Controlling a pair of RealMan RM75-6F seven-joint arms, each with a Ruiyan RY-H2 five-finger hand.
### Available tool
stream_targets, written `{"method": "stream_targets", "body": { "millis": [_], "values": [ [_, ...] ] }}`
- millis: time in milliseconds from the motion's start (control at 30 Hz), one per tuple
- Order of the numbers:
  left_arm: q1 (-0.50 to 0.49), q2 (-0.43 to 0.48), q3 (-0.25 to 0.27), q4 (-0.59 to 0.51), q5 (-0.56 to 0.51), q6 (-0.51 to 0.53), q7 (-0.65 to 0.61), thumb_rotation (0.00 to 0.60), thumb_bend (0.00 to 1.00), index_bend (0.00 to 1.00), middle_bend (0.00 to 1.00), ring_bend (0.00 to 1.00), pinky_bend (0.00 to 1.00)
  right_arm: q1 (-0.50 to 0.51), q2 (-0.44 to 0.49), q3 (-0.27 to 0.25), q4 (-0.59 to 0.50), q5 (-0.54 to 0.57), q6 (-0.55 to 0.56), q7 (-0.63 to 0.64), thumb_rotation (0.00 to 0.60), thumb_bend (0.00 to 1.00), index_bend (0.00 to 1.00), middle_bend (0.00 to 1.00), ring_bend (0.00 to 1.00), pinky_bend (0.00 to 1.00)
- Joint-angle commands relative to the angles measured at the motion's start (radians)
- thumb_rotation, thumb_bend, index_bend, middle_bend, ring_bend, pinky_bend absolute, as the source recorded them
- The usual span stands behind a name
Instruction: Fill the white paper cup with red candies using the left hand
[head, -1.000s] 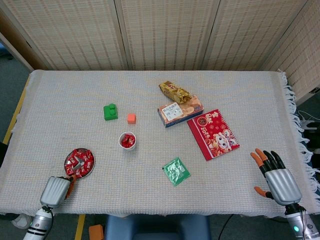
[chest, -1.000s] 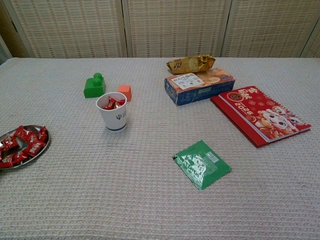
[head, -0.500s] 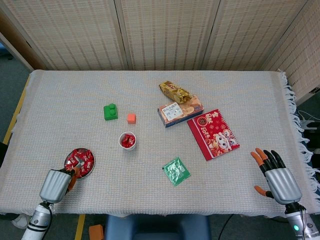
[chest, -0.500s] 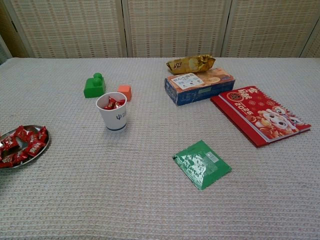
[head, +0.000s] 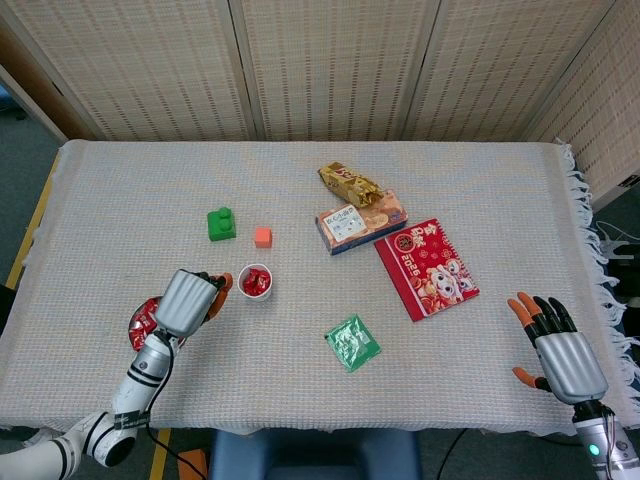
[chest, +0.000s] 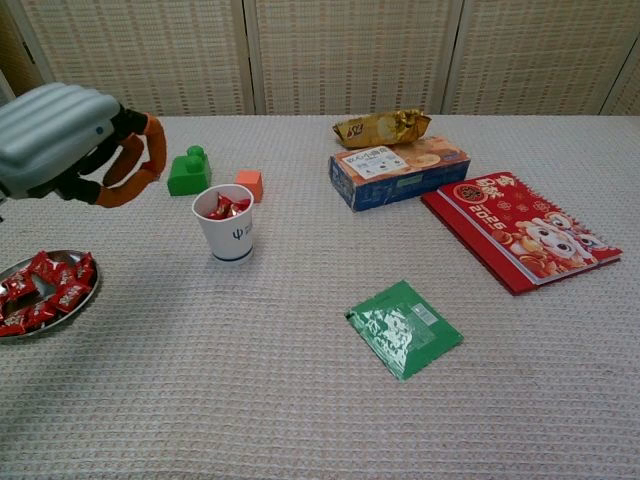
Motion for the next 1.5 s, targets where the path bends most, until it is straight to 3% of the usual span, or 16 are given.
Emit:
{"method": "stream_targets", "body": {
  "millis": [33, 433, 667, 900, 1100, 1300, 1500],
  "values": [
    [-0.07, -0.061, -0.042, 0.037, -0.048, -0.068, 0.035, 0.6, 0.7, 0.78, 0.77, 0.79, 1.0, 0.001, 0.002, 0.004, 0.002, 0.008, -0.003, 0.003, 0.6, 0.06, 0.0, 0.0, 0.0, 0.0],
    [-0.149, -0.163, -0.024, 0.172, -0.099, -0.127, 0.069, 0.6, 0.69, 0.76, 0.75, 0.79, 1.0, 0.003, 0.008, 0.016, 0.007, 0.034, -0.007, 0.02, 0.6, 0.06, 0.0, 0.0, 0.0, 0.0],
    [-0.152, -0.139, -0.002, 0.173, -0.124, -0.151, 0.054, 0.6, 0.5, 0.52, 0.6, 0.79, 1.0, 0.003, 0.008, 0.016, 0.008, 0.03, -0.004, 0.021, 0.6, 0.06, 0.0, 0.0, 0.0, 0.0],
    [-0.158, -0.111, 0.017, 0.122, -0.143, -0.172, 0.076, 0.6, 0.43, 0.3, 0.42, 0.79, 1.0, 0.002, 0.006, 0.015, 0.006, 0.027, 0.0, 0.017, 0.6, 0.06, 0.0, 0.0, 0.0, 0.0],
    [-0.159, -0.097, 0.026, 0.09, -0.155, -0.171, 0.093, 0.6, 0.41, 0.23, 0.33, 0.79, 1.0, 0.0, 0.008, 0.013, 0.006, 0.022, 0.005, 0.021, 0.6, 0.06, 0.0, 0.0, 0.0, 0.0],
    [-0.13, -0.056, 0.045, 0.034, -0.142, -0.112, 0.107, 0.6, 0.41, 0.22, 0.32, 0.78, 1.0, 0.0, 0.008, 0.01, 0.009, 0.018, 0.005, 0.023, 0.6, 0.06, 0.0, 0.0, 0.0, 0.0],
    [-0.004, 0.088, 0.131, -0.099, -0.072, 0.05, 0.057, 0.6, 0.4, 0.17, 0.26, 0.78, 1.0, -0.002, 0.007, 0.009, 0.007, 0.01, 0.01, 0.022, 0.6, 0.06, 0.0, 0.0, 0.0, 0.0]
  ]
}}
